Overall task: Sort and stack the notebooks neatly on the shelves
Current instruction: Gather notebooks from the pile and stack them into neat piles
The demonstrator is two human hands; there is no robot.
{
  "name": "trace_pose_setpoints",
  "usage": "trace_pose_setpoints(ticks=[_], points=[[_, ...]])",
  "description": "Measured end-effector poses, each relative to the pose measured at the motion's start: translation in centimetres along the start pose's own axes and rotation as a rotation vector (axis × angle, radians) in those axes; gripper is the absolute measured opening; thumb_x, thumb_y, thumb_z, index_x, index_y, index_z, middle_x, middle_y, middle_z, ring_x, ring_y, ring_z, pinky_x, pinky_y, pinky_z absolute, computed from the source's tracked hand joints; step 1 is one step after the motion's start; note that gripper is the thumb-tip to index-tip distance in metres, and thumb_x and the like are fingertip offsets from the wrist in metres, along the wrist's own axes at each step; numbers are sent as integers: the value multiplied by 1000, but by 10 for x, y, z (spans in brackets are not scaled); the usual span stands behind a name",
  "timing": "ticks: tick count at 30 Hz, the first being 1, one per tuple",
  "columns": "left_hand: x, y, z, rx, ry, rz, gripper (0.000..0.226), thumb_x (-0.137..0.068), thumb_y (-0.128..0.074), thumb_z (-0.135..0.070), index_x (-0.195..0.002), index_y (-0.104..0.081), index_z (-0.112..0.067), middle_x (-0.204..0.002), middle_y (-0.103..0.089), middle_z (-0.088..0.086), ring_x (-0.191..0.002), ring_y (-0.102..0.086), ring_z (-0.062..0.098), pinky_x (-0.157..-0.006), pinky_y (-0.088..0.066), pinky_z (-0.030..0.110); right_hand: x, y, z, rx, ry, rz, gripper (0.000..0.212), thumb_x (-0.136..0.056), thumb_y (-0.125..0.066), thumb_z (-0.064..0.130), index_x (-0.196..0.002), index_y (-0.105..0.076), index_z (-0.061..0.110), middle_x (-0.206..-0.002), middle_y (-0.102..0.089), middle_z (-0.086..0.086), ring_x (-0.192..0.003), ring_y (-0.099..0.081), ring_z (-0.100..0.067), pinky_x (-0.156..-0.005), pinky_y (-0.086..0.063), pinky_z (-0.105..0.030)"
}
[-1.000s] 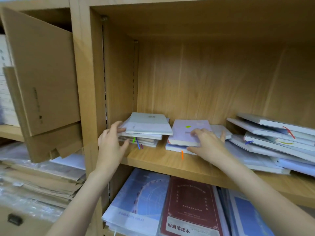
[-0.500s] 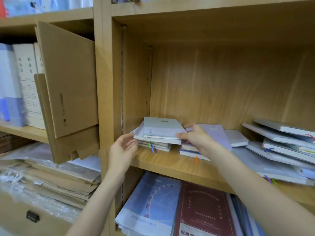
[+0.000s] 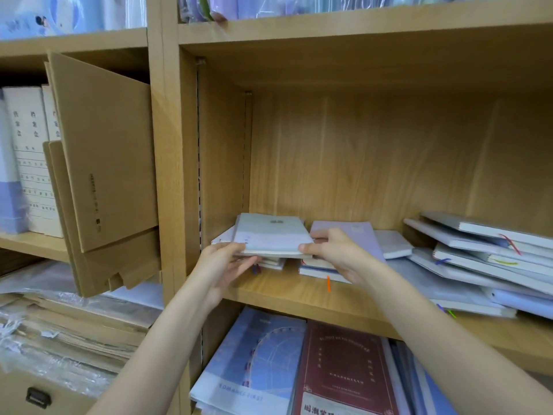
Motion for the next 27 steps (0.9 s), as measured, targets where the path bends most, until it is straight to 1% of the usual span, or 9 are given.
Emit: trace_pose_setpoints(ticks=[2,6,10,12,14,16,18,21,27], points=[[4,0,0,41,-10,6,30,-89,-53,3,-119,-49,7,-109,-62,27,-95,-66,31,-71,-58,26,4,26,-4,167,44,-84,40,-89,-61,12,-126,-52,1,-126,-57,-14,-117,-53,-22,-101,-40,-30],[12,-14,-3,119,-43,63,24,-89,-54,2,-112,-55,3,-106,-65,21,-94,-66,25,-67,-58,23,9,104,-5,760,53,-302,34,-90,-50,6,-122,-59,2,-127,-58,-16,-119,-52,-28,-93,-39,-29],[16,-52,10,128,-12,130,11,-90,-53,2,-100,-57,4,-92,-70,18,-82,-70,22,-69,-58,23,1,128,-15,1147,-159,-93,36,-90,-53,18,-123,-52,2,-123,-57,-15,-104,-57,-28,-81,-46,-31],[13,-68,27,90,10,134,14,-91,-50,4,-104,-54,7,-95,-67,21,-77,-70,22,-67,-58,22,-10,122,-27,1288,-205,65,50,-87,-60,31,-129,-45,8,-127,-54,-9,-111,-54,-27,-85,-43,-31],[10,-73,40,79,18,106,10,-91,-48,6,-99,-54,8,-84,-68,20,-68,-69,21,-64,-57,21,-20,120,-35,1332,-191,140,52,-87,-60,37,-130,-44,11,-128,-54,-8,-114,-52,-26,-85,-40,-30],[7,-72,43,82,12,79,9,-91,-47,6,-89,-56,7,-73,-68,17,-69,-68,23,-61,-57,19,-23,123,-36,1367,-110,107,46,-88,-59,37,-125,-51,10,-125,-56,-11,-112,-53,-27,-83,-39,-30],[5,-67,40,101,-5,55,9,-91,-48,7,-87,-56,6,-77,-68,19,-77,-66,26,-60,-57,20,-20,124,-31,1470,-18,77,38,-89,-59,29,-119,-55,6,-124,-56,-14,-111,-54,-29,-84,-40,-29],[4,-63,37,137,-13,24,9,-90,-48,8,-84,-54,6,-69,-68,19,-67,-70,25,-55,-56,21,-12,115,-28,1671,94,71,28,-91,-52,10,-118,-55,5,-124,-56,-14,-113,-56,-30,-92,-42,-33],[-1,-59,29,206,15,-12,2,-90,-50,5,-91,-52,5,-65,-68,20,-58,-70,23,-52,-55,19,2,128,34,1876,387,-245,28,-95,-39,3,-115,-56,11,-119,-58,-5,-108,-60,-28,-75,-44,-34]])
Point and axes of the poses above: each hand's wrist, its own x-axis away from the middle knuckle, its own y-axis out of the back of the hand, z = x × y, the point moved 5 cm from there along -x, towards the middle knuckle
